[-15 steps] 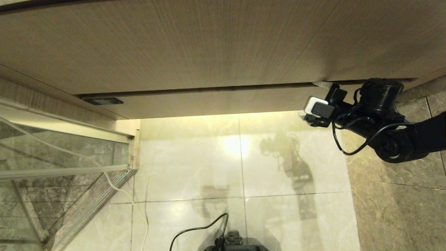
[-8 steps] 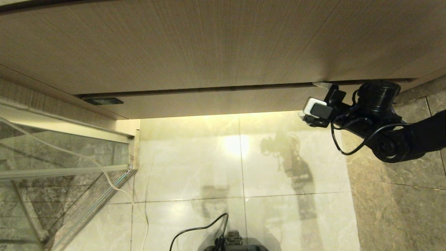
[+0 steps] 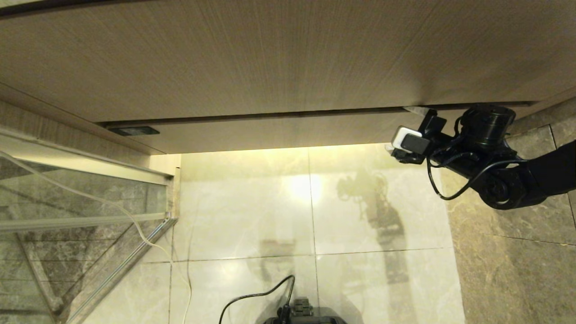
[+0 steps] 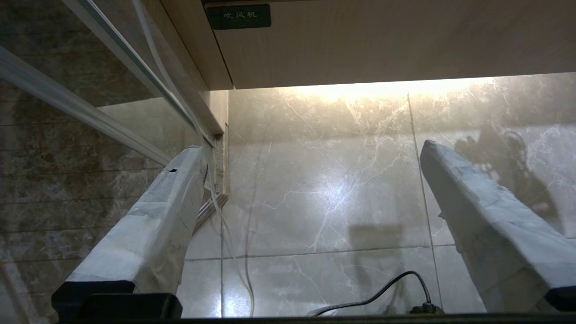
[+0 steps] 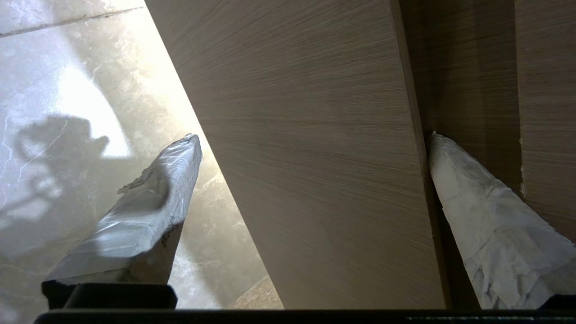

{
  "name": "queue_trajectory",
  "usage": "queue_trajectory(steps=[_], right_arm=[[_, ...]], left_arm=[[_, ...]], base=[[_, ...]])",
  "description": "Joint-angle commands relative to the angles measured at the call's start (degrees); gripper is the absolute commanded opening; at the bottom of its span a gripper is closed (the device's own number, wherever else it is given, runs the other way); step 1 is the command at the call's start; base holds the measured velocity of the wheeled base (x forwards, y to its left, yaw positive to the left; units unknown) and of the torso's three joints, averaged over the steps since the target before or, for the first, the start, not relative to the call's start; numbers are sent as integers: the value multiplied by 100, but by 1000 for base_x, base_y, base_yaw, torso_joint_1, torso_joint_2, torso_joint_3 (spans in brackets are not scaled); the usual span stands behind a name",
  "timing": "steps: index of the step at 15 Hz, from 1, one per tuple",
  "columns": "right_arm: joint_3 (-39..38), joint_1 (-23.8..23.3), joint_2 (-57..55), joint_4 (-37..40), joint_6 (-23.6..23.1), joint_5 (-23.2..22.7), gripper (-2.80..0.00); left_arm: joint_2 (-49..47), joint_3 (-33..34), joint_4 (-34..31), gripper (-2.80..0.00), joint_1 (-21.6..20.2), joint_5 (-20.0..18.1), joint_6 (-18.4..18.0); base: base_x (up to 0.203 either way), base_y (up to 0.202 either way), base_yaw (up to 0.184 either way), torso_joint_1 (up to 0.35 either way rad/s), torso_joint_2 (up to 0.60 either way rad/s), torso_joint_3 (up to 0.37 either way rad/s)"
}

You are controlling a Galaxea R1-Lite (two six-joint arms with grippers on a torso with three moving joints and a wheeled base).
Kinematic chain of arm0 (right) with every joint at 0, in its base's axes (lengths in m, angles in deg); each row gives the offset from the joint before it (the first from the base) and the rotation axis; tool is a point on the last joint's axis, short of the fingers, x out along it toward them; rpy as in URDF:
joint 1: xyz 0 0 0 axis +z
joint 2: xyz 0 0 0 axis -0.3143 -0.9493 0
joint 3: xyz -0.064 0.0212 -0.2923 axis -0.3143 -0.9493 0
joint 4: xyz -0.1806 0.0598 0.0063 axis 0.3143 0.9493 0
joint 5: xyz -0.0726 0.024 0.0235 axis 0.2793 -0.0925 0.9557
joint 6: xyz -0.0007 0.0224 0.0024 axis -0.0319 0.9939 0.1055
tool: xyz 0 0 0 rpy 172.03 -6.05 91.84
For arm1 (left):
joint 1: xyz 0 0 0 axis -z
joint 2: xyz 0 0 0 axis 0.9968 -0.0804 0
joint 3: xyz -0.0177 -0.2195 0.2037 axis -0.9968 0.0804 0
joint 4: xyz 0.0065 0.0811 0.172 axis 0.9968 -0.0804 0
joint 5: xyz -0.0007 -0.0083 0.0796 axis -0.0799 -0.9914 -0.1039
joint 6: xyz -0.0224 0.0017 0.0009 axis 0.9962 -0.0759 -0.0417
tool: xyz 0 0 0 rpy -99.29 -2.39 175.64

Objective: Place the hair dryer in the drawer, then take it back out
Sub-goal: Pull open the drawer

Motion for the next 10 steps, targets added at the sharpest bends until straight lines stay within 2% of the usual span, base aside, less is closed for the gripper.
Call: queue_trajectory(steps=[1, 10], right_arm=[[-11, -10, -80, 23, -39, -4, 0], [-16, -97, -89, 576, -144, 5, 0]], left_arm=[[2, 229, 8, 0, -2, -1, -3], [2, 229, 8, 0, -2, -1, -1]], base=[[0, 0, 0, 0, 0, 0], [0, 0, 0, 0, 0, 0]])
